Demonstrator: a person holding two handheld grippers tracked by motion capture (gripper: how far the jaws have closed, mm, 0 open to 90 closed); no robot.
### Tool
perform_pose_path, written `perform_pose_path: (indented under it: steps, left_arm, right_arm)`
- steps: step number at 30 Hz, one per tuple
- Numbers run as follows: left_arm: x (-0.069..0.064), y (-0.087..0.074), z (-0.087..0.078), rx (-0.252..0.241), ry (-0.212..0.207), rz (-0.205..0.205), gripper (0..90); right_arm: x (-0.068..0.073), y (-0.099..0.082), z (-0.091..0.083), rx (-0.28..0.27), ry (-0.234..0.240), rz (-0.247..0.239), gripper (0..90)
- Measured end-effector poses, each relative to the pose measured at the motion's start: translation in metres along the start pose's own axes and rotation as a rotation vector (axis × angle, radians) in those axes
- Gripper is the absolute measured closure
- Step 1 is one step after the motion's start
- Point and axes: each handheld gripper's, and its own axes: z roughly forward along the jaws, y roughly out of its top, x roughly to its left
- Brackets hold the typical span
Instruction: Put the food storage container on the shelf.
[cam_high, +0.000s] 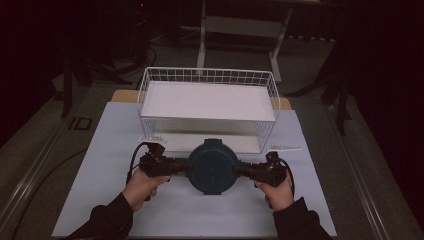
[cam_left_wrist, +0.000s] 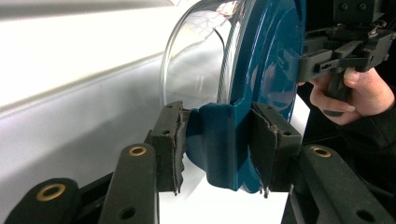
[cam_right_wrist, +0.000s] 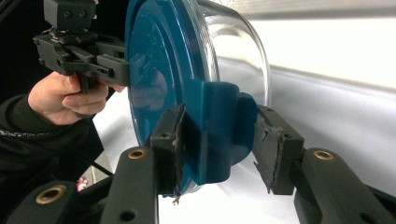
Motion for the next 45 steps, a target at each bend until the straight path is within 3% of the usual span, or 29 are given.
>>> perform_pose_path:
  steps: [9,24,29,31,32,33,39,42,44,45]
  left_arm:
    - [0.018,0.01,0.004,-0.046,0.022,0.01,57.2]
    - [0.053,0.015,0.024,-0.066,0.033,-0.001,57.1]
    - [0.06,0.02,0.029,-0.095,0.047,0.016,56.9]
    - [0.062,0.021,0.032,-0.1,0.054,-0.003,56.7]
    - [0.063,0.022,0.034,-0.097,0.053,0.007,56.7]
    - [0.063,0.023,0.036,-0.098,0.058,-0.018,56.7]
    - [0.069,0.023,0.046,-0.104,0.06,-0.022,56.5]
    - [0.073,0.023,0.048,-0.124,0.073,-0.002,56.4]
    - [0.072,0.024,0.049,-0.13,0.053,-0.032,56.2]
    - [0.074,0.024,0.049,-0.129,0.068,-0.009,56.2]
  right_arm:
    - [-0.015,0.017,0.013,-0.005,0.0,-0.02,55.8]
    - [-0.046,0.029,0.035,-0.002,-0.028,-0.024,55.6]
    - [-0.055,0.036,0.04,-0.017,-0.045,-0.035,55.5]
    - [-0.058,0.037,0.041,-0.027,-0.052,-0.029,55.4]
    - [-0.059,0.037,0.041,-0.025,-0.055,-0.027,55.3]
    - [-0.061,0.037,0.041,-0.028,-0.061,-0.024,55.3]
    - [-0.069,0.034,0.043,-0.038,-0.092,-0.007,55.1]
    - [-0.072,0.034,0.044,-0.048,-0.105,-0.003,55.0]
    - [-0.074,0.036,0.044,-0.052,-0.102,0.017,54.8]
    - [-0.074,0.036,0.044,-0.052,-0.102,0.017,54.8]
